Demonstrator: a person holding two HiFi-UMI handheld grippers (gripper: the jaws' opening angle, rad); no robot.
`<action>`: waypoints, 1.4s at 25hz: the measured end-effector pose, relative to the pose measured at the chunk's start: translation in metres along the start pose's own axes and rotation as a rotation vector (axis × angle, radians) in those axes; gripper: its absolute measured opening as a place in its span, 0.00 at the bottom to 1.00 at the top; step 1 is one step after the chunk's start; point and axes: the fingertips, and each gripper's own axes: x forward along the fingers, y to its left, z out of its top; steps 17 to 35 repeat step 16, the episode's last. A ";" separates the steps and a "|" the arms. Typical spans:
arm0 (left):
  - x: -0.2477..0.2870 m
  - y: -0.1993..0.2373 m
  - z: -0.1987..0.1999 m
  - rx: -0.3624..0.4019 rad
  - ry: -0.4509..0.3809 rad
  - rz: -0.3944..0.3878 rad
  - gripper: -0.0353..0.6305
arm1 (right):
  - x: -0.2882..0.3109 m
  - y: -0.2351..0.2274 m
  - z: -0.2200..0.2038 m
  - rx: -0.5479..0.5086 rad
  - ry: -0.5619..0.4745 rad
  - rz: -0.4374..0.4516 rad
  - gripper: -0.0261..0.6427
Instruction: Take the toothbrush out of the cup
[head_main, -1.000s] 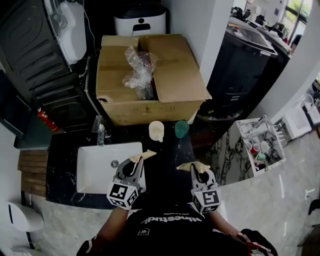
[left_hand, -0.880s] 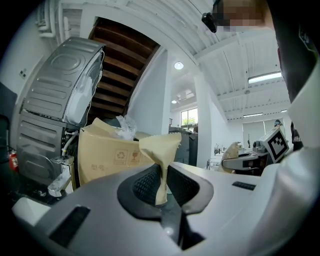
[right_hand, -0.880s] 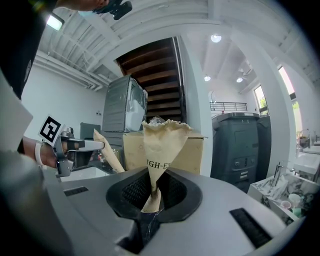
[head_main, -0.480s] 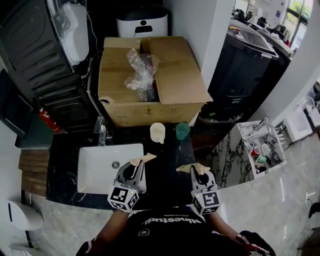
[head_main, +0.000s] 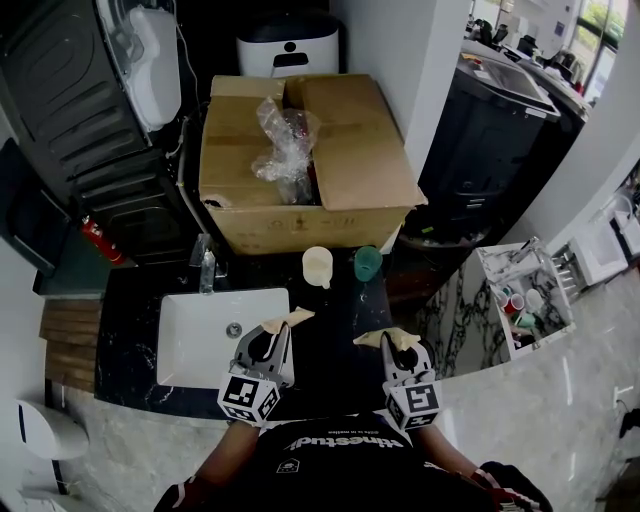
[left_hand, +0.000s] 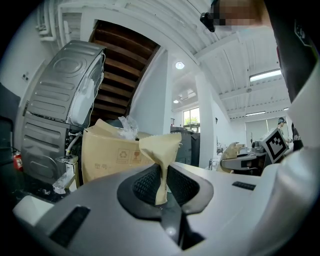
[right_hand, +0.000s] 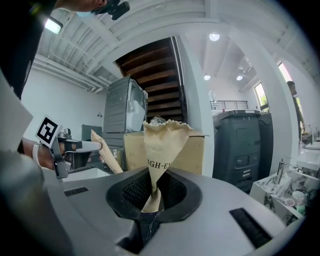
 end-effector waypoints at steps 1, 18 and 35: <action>0.000 0.001 0.000 -0.004 -0.001 0.002 0.12 | 0.000 0.000 -0.001 0.003 0.003 0.000 0.12; 0.002 0.002 0.002 -0.043 -0.011 0.011 0.12 | 0.000 -0.002 -0.006 -0.002 0.045 0.010 0.12; 0.002 0.002 0.002 -0.043 -0.011 0.011 0.12 | 0.000 -0.002 -0.006 -0.002 0.045 0.010 0.12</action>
